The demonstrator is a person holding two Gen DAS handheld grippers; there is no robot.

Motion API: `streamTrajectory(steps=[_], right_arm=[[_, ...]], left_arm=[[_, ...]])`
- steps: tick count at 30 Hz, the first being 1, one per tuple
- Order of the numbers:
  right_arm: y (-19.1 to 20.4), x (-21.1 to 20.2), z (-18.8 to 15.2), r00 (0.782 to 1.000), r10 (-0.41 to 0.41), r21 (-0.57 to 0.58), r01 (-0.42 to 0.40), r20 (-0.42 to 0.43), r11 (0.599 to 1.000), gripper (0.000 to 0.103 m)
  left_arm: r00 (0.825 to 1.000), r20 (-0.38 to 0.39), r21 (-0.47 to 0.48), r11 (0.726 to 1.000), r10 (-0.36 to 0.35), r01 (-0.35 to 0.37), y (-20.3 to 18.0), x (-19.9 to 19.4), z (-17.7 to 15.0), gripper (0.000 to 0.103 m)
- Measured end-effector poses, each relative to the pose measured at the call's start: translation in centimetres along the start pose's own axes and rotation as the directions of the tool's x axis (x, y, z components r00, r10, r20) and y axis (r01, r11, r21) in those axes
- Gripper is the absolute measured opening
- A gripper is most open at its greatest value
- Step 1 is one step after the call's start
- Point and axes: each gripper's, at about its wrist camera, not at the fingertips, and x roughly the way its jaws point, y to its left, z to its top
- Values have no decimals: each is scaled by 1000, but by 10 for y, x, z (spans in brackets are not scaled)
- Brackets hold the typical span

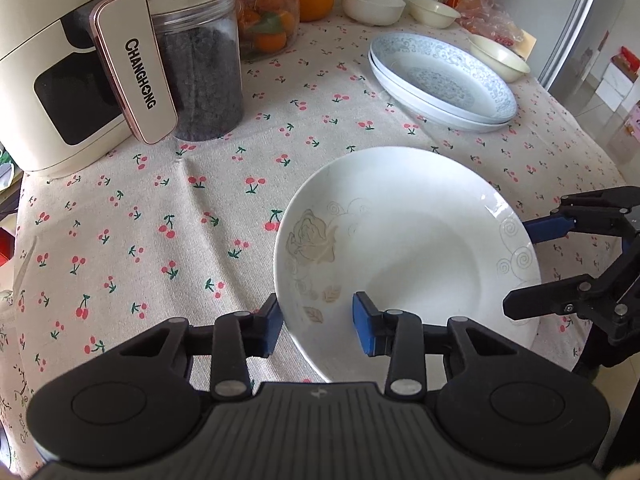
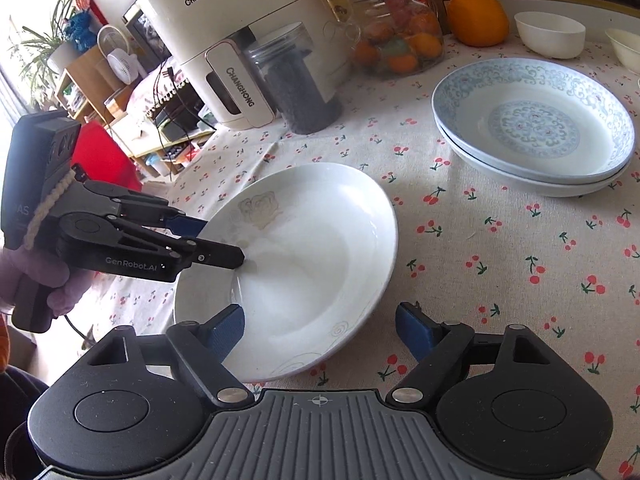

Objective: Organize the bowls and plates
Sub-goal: 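Close both grippers on the rim of the plain white plate, then lift the white plate with both grippers over the blue plate stack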

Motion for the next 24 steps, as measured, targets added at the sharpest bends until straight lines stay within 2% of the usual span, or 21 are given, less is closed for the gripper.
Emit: streamTrajectory(steps=[2,8,11,24], right_arm=[[-1,1,0,1000,2,7,-2,-14,1000,64],[-3,2,3,999,-36,19,36,-36,999,36],[-9,0,6,999,-40,39,41,-33,998,32],[-26,-17,28,998,-37,119,32,42,992,32]], left_arm=[[1000,3,-4,1000,5,-5,0,0,0,33],[1000,10,-22,1000,19,-19,1,-1,3,29],[1000,24,-35,999,9,-8,2,-3,5,27],[995,98,-88,996,18,-10,-2,-9,25,26]])
